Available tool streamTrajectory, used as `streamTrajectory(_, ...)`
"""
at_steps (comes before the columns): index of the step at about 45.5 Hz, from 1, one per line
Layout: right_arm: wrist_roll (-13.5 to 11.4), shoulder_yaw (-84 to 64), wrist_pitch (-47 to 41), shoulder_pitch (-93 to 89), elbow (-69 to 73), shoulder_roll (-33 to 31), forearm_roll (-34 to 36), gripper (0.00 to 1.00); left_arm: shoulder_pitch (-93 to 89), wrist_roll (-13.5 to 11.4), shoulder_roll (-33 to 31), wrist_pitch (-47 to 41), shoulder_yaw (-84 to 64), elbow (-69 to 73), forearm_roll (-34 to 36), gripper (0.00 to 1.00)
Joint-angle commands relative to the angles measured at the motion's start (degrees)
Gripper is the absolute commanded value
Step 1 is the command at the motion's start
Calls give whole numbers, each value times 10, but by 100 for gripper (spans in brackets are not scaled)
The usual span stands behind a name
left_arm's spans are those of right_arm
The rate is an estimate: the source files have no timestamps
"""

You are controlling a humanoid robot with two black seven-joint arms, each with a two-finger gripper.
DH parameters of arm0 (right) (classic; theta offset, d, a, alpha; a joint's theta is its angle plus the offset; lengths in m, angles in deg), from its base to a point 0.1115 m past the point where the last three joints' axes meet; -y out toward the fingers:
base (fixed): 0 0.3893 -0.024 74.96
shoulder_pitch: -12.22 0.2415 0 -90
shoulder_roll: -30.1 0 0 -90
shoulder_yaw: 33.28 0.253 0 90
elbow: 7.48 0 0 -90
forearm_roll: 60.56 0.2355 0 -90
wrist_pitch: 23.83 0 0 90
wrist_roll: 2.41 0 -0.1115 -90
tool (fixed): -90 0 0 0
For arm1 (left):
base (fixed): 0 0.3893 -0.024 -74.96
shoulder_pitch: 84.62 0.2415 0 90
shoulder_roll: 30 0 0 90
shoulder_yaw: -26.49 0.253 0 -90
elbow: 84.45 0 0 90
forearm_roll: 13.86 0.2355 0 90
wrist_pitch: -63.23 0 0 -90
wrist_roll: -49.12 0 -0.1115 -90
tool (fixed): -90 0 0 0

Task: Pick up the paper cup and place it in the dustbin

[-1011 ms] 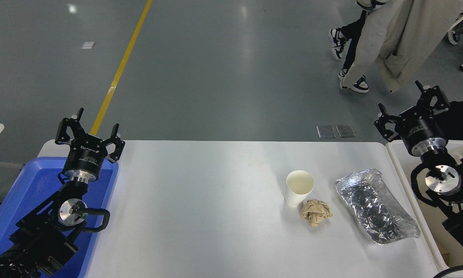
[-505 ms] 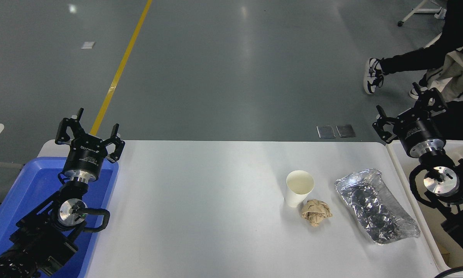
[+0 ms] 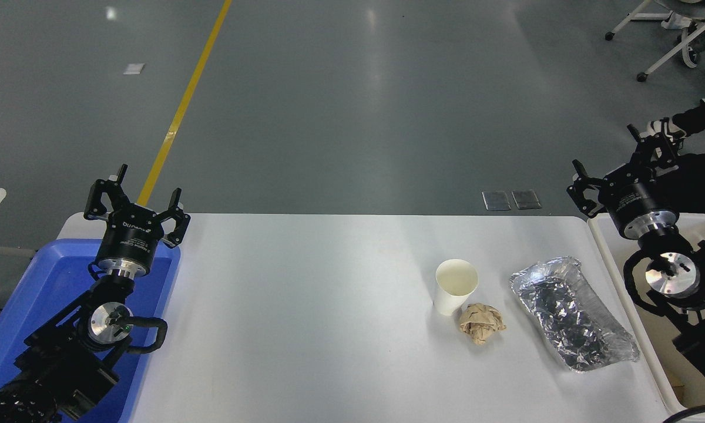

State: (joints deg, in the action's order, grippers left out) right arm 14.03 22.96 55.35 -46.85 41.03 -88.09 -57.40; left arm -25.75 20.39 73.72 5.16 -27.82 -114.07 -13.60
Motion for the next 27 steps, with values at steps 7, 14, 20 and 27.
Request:
streamTrajectory(7, 0, -1, -2, 4, 0, -1, 0, 100, 0, 0, 0, 0, 0, 0, 0, 98)
streamTrajectory(14, 0, -15, -2, 11, -1, -1, 0, 100, 0, 0, 0, 0, 0, 0, 0, 98)
streamTrajectory(20, -1, -17, 1, 19, -2, -1, 0, 100, -1, 0, 0, 1, 1, 0, 0, 98)
streamTrajectory(27, -1, -60, 3, 41, -18, -8, 0, 100, -1, 0, 0, 1, 1, 0, 0, 98)
